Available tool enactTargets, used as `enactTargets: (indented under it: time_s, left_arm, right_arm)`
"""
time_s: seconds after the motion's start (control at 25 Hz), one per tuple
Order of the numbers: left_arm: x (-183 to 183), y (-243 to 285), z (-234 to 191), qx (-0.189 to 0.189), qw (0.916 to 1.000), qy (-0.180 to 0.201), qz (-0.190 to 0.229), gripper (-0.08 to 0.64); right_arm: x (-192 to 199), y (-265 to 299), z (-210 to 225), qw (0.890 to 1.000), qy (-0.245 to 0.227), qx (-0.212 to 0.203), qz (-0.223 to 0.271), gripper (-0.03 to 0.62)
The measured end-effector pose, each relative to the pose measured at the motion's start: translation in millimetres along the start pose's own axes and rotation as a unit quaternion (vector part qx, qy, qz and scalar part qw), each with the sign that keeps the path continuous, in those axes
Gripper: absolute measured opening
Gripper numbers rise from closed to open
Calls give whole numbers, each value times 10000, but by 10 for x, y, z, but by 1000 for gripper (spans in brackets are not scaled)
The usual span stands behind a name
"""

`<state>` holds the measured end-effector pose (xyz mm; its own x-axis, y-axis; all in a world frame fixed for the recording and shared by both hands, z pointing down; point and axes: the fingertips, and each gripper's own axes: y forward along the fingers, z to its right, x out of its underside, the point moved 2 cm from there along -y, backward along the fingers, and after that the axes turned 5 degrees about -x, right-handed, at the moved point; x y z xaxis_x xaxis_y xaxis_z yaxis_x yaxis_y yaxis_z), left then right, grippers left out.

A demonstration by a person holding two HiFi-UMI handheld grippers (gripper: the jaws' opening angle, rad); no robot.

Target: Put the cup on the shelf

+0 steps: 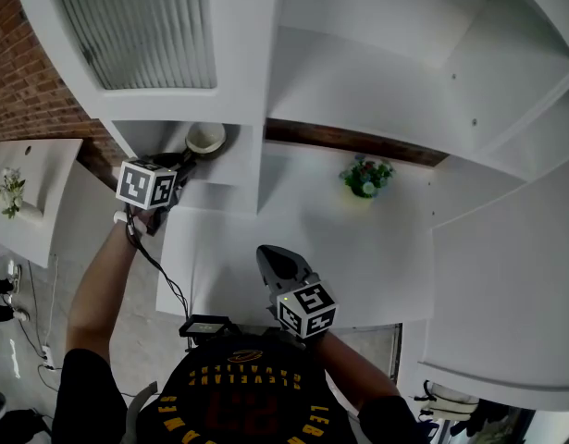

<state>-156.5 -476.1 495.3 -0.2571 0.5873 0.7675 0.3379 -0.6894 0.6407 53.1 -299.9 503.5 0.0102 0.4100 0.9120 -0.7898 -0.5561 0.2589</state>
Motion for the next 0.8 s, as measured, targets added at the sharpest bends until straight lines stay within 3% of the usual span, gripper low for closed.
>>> enactTargets:
  time_s: [0.4, 0.8]
  left_arm:
    - [122, -620, 139, -131, 9913, -303, 1278, 161]
    - [567, -1237, 709, 44, 9754, -999, 1965, 160]
  right_arm:
    - [-71, -65, 2, 9999, -79, 39, 96, -6]
    - [-123, -61, -36, 9997, -207, -11, 111, -6]
